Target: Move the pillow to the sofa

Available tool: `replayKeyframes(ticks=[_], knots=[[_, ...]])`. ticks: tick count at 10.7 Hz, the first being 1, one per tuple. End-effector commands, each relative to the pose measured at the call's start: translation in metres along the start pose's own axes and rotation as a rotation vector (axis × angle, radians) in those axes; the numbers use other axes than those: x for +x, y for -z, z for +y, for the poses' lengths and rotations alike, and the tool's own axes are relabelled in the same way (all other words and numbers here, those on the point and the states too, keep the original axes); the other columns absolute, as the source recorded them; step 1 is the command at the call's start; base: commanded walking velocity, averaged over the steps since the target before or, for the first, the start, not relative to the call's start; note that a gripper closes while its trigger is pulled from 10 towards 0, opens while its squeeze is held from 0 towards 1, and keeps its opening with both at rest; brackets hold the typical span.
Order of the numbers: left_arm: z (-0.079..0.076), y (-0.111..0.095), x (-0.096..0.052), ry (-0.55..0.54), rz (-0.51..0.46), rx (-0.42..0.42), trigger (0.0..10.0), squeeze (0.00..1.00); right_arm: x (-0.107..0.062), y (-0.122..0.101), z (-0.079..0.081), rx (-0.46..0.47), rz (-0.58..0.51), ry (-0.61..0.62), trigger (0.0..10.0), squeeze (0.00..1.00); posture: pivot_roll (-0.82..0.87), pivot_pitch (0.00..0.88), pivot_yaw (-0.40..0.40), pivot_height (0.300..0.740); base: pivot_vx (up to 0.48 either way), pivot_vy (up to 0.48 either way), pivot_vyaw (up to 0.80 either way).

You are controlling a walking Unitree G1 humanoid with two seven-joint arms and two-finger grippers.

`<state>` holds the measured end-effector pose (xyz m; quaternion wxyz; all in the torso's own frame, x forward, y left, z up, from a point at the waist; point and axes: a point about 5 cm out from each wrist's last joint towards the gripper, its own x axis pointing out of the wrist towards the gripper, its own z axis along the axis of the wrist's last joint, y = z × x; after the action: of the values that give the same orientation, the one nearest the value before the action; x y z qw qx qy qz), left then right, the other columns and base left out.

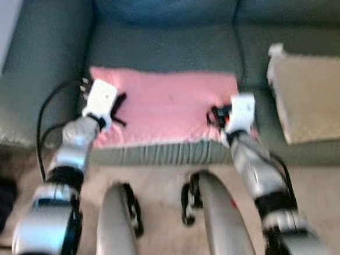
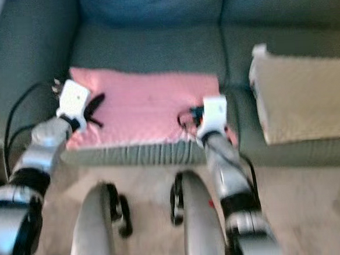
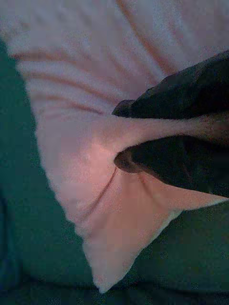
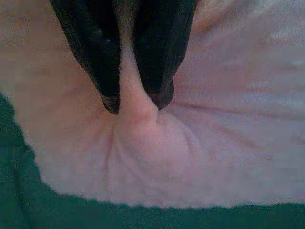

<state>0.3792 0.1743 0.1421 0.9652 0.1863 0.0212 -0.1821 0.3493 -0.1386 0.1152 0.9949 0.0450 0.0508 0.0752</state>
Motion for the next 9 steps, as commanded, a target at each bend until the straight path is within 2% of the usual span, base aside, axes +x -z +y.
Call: replayKeyframes(ticks=[1,2,4,5,6,9], knots=[[0.004,0.012,-0.004,-0.016,0.052,0.022,10.0,0.00,-0.002,0.014,-0.007,0.016,0.063,0.006,10.0,0.00,-0.05,0.539,-0.021,0.646,0.000,0.000,0.00],[0.005,0.009,-0.001,-0.032,0.062,0.031,10.0,0.00,0.006,0.007,-0.003,-0.010,0.060,-0.020,10.0,0.00,-0.05,0.545,-0.023,0.646,0.000,0.000,0.00],[-0.004,0.001,0.010,-0.031,0.068,0.035,10.0,0.00,0.021,-0.011,-0.013,-0.058,0.037,0.005,10.0,0.00,-0.07,0.550,-0.029,0.646,0.000,0.000,0.00],[-0.010,-0.004,0.016,-0.034,0.066,0.036,10.0,0.00,0.022,-0.015,-0.024,-0.068,0.035,0.037,10.0,0.00,-0.06,0.548,-0.031,0.646,0.000,0.000,0.00],[-0.013,-0.007,0.018,-0.037,0.056,0.049,10.0,0.00,0.022,-0.014,-0.026,-0.076,0.037,0.034,10.0,0.00,-0.06,0.548,-0.031,0.646,0.000,0.000,0.00],[-0.023,-0.017,0.024,0.024,0.021,0.132,10.0,0.00,0.024,-0.014,-0.013,-0.044,-0.006,-0.010,10.0,0.00,-0.08,0.540,-0.040,0.646,0.000,0.000,0.00]])
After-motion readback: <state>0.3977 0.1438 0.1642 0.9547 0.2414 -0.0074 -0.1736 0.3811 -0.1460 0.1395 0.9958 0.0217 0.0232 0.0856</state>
